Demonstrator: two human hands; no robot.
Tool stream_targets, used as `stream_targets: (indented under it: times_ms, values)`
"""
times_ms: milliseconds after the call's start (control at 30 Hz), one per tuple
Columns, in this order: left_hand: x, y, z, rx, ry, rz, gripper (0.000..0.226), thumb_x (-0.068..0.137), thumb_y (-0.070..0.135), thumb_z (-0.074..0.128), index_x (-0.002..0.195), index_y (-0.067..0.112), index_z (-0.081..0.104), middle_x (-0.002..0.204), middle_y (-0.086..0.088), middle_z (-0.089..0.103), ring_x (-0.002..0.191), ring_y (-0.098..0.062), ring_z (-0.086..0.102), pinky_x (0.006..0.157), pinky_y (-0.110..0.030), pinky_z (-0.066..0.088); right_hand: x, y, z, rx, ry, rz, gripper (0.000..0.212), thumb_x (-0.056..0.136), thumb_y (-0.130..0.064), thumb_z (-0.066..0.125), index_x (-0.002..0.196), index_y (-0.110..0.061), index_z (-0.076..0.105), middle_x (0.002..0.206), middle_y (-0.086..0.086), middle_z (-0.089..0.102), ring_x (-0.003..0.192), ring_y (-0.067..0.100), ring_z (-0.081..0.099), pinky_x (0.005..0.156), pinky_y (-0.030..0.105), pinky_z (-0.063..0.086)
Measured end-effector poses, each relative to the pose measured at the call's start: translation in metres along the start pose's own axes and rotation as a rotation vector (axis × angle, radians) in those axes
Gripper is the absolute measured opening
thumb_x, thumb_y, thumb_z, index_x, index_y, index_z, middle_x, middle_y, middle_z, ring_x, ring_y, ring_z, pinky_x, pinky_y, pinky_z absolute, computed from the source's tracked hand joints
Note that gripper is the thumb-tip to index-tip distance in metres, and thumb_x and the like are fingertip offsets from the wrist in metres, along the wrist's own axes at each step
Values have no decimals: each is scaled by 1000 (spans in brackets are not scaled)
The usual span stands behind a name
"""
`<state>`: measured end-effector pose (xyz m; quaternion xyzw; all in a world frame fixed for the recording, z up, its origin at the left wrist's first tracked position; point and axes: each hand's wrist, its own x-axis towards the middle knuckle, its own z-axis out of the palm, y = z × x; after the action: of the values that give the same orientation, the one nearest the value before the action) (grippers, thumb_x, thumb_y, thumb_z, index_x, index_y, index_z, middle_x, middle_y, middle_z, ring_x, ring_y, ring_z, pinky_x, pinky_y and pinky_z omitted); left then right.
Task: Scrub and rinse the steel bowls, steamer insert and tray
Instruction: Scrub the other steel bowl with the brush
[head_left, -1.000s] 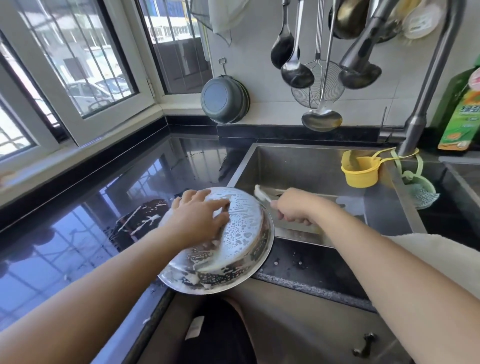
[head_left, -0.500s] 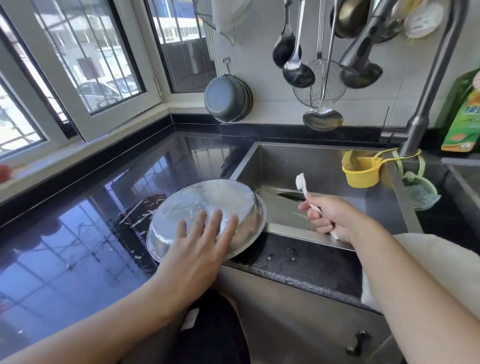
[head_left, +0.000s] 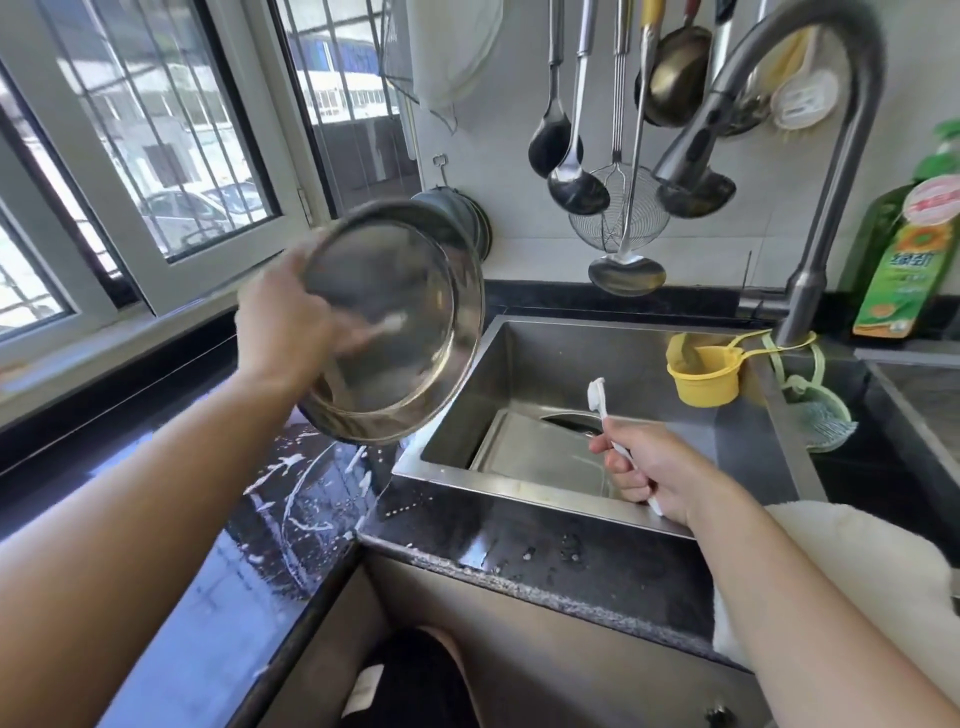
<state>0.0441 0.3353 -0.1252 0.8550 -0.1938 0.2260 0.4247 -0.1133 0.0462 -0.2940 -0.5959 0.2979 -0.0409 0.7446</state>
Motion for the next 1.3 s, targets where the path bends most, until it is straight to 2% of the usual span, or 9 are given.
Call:
stream_targets:
  times_ms: [200, 400, 467, 533, 767, 933, 1033, 1167, 1300]
  values:
    - [-3, -32, 8, -535, -45, -697, 39, 89, -16, 33, 97, 7, 63, 81, -13, 55, 77, -30, 59, 70, -38, 59, -3, -1, 2, 3, -7, 7, 36, 109, -35, 41, 95, -4, 54, 55, -1, 35, 34, 5, 23, 30, 18, 16]
    - [-56, -57, 28, -397, -187, -942, 34, 104, -15, 24, 81, 1, 42, 78, -11, 39, 20, -11, 44, 26, -19, 40, -4, -2, 4, -11, 8, 4, 35, 109, -32, 41, 96, -3, 54, 53, -1, 36, 33, 5, 23, 30, 17, 16]
    - [-60, -72, 34, -401, -203, -949, 35, 102, -16, 23, 79, 1, 42, 76, -11, 37, 32, -18, 49, 62, -31, 59, -3, -2, 5, -18, 7, 4, 36, 109, -33, 41, 97, -2, 54, 52, -1, 36, 32, 5, 23, 30, 17, 16]
    - [-58, -87, 38, -347, -211, -942, 32, 99, -15, 24, 80, 2, 44, 76, -11, 40, 54, -21, 44, 32, -22, 24, -2, -2, 5, -32, 5, 2, 37, 109, -34, 42, 98, -2, 55, 52, -1, 37, 32, 5, 24, 30, 17, 16]
    - [-49, -135, 21, 190, -416, -515, 13, 79, 1, 53, 83, -1, 65, 80, -17, 68, 79, -37, 64, 65, -38, 48, -11, -11, 17, -258, 78, -115, 40, 108, -31, 46, 107, 5, 63, 59, 1, 41, 36, 8, 24, 34, 20, 18]
    - [-52, -169, 12, 264, -399, -327, 51, 86, 54, 45, 117, 27, 73, 103, 4, 76, 104, -28, 68, 96, -45, 52, -32, -59, 89, -841, 69, -371, 34, 101, -27, 47, 73, -18, 65, 66, 0, 57, 38, 4, 31, 42, 19, 28]
    - [-58, -185, 12, 182, -354, -293, 75, 80, 74, 30, 127, 31, 71, 113, 9, 75, 119, -22, 63, 106, -45, 45, -29, -80, 145, -1084, -153, -423, 42, 101, -20, 46, 121, -53, 61, 73, -11, 62, 53, 4, 41, 52, 20, 35]
    - [-57, -195, 12, 42, -294, -264, 56, 87, 61, 41, 125, 34, 71, 99, 22, 69, 112, -13, 60, 111, -42, 39, 10, -83, 210, -1425, -264, -371, 55, 105, -8, 41, 150, -39, 44, 124, -5, 62, 64, 3, 41, 55, 17, 37]
    - [-54, -205, 20, 65, -346, -226, 30, 99, 42, 43, 101, 36, 72, 86, 17, 69, 98, -9, 57, 104, -40, 32, 40, -82, 250, -1094, -169, -95, 44, 100, -4, 32, 119, -28, 64, 86, 8, 50, 56, 17, 37, 45, 24, 27]
